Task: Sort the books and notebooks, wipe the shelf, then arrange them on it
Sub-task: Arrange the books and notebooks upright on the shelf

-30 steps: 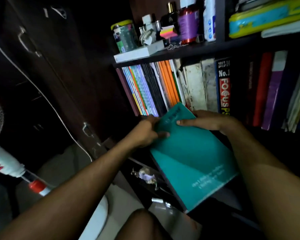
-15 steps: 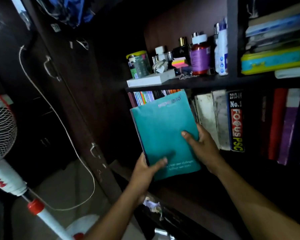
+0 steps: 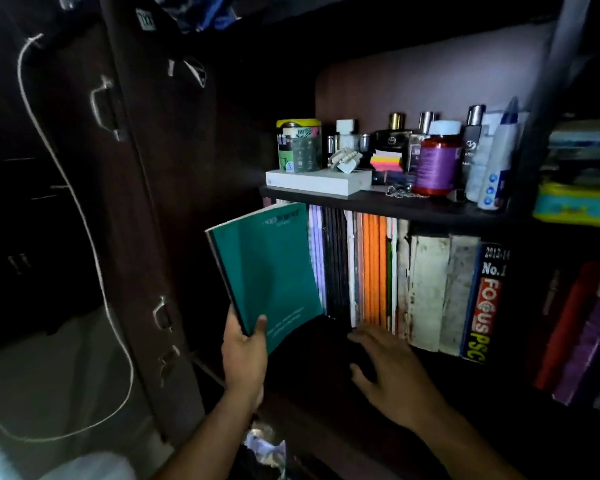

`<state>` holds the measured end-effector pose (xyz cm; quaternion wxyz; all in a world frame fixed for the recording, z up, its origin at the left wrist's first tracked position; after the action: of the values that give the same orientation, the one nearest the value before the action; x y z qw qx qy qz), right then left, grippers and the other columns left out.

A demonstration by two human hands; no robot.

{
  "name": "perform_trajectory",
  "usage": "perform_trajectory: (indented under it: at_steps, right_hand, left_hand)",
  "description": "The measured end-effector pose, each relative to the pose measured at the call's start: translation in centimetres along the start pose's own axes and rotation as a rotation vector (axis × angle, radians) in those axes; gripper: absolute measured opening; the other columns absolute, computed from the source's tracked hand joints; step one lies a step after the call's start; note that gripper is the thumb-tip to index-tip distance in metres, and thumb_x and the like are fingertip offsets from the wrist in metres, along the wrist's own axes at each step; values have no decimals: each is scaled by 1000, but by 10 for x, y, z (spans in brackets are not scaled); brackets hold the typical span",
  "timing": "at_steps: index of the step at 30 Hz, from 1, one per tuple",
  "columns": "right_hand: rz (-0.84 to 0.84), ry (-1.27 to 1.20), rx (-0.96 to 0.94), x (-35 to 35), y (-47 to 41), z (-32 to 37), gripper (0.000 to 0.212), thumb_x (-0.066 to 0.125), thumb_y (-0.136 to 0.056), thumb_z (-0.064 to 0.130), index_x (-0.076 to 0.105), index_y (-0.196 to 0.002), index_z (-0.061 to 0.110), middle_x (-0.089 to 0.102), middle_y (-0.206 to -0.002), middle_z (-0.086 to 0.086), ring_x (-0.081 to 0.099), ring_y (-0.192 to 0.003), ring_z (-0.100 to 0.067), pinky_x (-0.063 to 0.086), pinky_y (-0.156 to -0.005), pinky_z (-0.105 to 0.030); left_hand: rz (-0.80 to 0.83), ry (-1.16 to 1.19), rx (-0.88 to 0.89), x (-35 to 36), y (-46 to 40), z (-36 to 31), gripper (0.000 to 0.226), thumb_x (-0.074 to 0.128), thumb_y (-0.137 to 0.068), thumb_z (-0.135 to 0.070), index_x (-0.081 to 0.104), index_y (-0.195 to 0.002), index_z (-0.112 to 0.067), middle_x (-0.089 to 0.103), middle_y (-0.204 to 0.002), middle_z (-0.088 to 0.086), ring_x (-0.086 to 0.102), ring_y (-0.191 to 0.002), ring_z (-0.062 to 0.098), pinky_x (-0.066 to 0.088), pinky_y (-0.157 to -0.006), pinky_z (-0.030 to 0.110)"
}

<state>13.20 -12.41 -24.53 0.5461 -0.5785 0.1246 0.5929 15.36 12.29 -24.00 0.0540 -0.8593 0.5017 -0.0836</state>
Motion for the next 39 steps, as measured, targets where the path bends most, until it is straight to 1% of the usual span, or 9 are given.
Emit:
perform_trajectory:
  at_steps: [5,9,12,18,24,29,33,35,39]
  right_hand:
    - [66,649,-279,-8,-50,11,78,73,-78,39,50,-148,12,46,-155,-10,34,-148,-31,8,-122,-55]
    - [156,989,-401,-39,-119,19,71,39,-100,47,23,-158,10,15,-167,-16,10,-155,-33,-3,-120,-67]
    - [207,1206,-497,-57,-129,1,74,31,-102,51,7,-161,13,0,-169,-15,1,-156,-31,-12,-117,-68]
    - [234,1279,-581,-68,-121,-21,77,19,-102,59,0,-161,13,-5,-168,-15,-3,-156,-31,-10,-119,-65]
    - [190,1247,-628,-78,-115,-32,75,21,-101,55,14,-160,9,11,-167,-17,10,-155,-33,-12,-121,-61]
    - [202,1232,-570,-63,-113,-8,67,32,-101,50,31,-153,7,29,-161,-20,27,-149,-37,7,-119,-68]
    - [186,1181,-563,-56,-133,13,59,43,-100,45,38,-148,10,41,-149,-16,39,-137,-34,29,-112,-59]
    - [200,1199,-602,-62,-138,9,57,41,-102,46,38,-148,13,39,-153,-17,35,-140,-35,26,-114,-59]
    - [176,1234,-630,-75,-133,-10,61,31,-102,54,34,-151,17,21,-165,-19,13,-154,-38,-2,-119,-66]
  left_hand:
    - [3,-78,-5,5,1,-3,35,69,-95,-19,65,-129,-24,72,-110,-14,68,-106,10,52,-101,31]
    - [18,-108,-36,5,1,-2,33,64,-100,-33,64,-132,-25,69,-116,-10,63,-117,19,49,-106,39]
    - [12,-156,-32,4,2,0,36,63,-99,-39,63,-133,-27,67,-123,-3,59,-122,24,49,-106,44]
    - [46,-121,-6,5,5,-1,19,65,-99,-31,62,-118,-30,66,-109,-11,63,-110,16,46,-97,28]
    - [94,-129,32,5,7,-5,16,64,-99,-30,58,-113,-32,62,-101,-23,61,-101,9,46,-93,26]
    - [107,-132,58,6,10,-8,20,65,-99,-29,61,-118,-29,65,-103,-21,63,-103,9,48,-91,24]
    - [101,-150,75,7,11,-11,31,66,-98,-30,64,-127,-19,68,-112,-10,65,-110,14,49,-94,26]
    - [101,-157,81,6,10,-11,29,66,-99,-30,64,-126,-21,67,-111,-11,65,-109,12,49,-92,24]
    - [82,-180,87,6,9,-12,26,66,-98,-28,64,-124,-23,65,-103,-17,62,-100,6,44,-75,4]
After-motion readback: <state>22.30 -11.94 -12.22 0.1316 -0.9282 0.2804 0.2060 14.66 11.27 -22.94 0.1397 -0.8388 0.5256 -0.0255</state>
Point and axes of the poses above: each hand's wrist, its own y-axis away from the middle knuckle, its own x-axis out of the palm, z = x × y, the point moved 3 cm from there along -y, towards the middle knuckle
